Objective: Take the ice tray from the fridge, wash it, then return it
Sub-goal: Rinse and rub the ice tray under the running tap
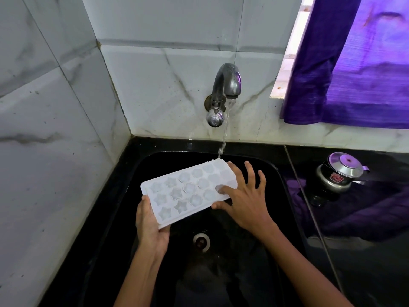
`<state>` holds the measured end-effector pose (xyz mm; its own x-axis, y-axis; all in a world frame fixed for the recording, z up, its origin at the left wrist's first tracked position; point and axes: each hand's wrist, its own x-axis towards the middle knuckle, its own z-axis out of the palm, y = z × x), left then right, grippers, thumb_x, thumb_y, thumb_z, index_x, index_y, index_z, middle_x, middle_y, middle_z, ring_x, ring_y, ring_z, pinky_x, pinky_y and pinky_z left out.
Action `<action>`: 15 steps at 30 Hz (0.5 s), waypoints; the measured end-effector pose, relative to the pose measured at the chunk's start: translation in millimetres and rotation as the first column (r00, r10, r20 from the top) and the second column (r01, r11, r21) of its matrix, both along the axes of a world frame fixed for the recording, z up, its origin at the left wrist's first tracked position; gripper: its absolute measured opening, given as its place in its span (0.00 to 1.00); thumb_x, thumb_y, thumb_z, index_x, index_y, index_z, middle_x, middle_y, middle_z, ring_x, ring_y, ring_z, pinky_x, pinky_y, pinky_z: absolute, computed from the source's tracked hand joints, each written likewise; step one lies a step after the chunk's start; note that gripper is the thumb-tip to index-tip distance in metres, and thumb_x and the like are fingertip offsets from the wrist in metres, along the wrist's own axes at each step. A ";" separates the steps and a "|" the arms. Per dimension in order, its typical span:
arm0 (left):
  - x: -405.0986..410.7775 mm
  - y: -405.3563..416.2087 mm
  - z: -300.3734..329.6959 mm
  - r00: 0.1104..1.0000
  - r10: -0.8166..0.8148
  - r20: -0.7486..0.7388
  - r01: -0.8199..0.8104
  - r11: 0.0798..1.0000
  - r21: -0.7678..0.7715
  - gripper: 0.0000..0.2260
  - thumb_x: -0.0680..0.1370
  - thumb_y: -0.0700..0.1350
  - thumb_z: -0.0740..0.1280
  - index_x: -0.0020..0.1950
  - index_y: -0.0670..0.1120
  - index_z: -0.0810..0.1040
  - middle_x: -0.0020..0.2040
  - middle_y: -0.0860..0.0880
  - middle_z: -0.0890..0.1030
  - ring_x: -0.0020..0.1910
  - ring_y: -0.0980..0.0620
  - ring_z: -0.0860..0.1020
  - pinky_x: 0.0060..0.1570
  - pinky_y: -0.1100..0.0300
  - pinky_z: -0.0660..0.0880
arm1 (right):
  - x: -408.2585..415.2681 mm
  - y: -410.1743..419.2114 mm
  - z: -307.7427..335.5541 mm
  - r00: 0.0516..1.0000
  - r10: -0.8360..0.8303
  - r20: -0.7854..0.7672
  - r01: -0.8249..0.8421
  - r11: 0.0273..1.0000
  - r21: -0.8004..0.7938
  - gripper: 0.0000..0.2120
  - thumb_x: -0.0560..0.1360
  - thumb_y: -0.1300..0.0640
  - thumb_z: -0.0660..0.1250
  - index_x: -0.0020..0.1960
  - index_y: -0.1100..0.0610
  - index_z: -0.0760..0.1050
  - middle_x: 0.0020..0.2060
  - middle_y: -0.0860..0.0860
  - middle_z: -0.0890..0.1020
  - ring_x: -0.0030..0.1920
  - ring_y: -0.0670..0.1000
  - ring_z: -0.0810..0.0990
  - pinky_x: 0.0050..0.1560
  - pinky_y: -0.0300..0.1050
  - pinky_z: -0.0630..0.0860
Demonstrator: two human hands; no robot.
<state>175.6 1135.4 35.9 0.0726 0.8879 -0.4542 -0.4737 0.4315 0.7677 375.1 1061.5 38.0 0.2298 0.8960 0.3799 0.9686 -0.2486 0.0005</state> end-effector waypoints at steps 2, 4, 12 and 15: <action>1.5 -0.8 -0.4 1.000 0.002 -0.005 -0.002 1.000 -0.002 0.16 0.82 0.54 0.57 0.62 0.47 0.75 0.54 0.47 0.83 0.48 0.47 0.82 0.33 0.56 0.80 | 2.1 -1.8 0.5 1.000 0.006 -0.016 -0.007 1.000 -0.014 0.26 0.65 0.26 0.52 0.43 0.41 0.81 0.70 0.53 0.68 0.71 0.63 0.56 0.66 0.63 0.50; 2.0 -2.1 -1.2 1.000 0.000 -0.003 0.000 1.000 -0.015 0.14 0.81 0.54 0.57 0.60 0.48 0.76 0.52 0.47 0.83 0.47 0.47 0.83 0.32 0.56 0.80 | 4.6 -6.0 0.5 0.998 -0.008 -0.065 0.006 1.000 -0.021 0.26 0.64 0.25 0.53 0.42 0.40 0.80 0.71 0.52 0.67 0.71 0.62 0.55 0.66 0.62 0.49; 10.7 2.9 -3.9 0.996 -0.083 0.030 0.084 0.996 -0.022 0.11 0.82 0.51 0.58 0.54 0.49 0.78 0.51 0.46 0.84 0.42 0.49 0.84 0.35 0.53 0.82 | 13.0 -20.8 13.9 0.973 -0.057 -0.223 0.029 0.991 -0.128 0.24 0.60 0.26 0.64 0.43 0.42 0.83 0.76 0.45 0.57 0.74 0.55 0.43 0.69 0.57 0.41; 15.5 10.8 -5.5 0.992 -0.121 0.039 0.123 0.991 -0.045 0.15 0.82 0.52 0.57 0.63 0.46 0.75 0.55 0.44 0.83 0.46 0.47 0.83 0.35 0.53 0.82 | 20.8 -20.6 27.8 0.933 -0.081 -0.352 0.025 0.987 -0.161 0.24 0.54 0.27 0.70 0.40 0.43 0.83 0.74 0.40 0.57 0.75 0.51 0.42 0.70 0.56 0.39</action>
<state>191.1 1146.2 30.4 0.1964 0.8492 -0.4902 -0.4427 0.5229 0.7284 395.8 1040.9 65.9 0.3737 0.9191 0.1249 0.8971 -0.3240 -0.3003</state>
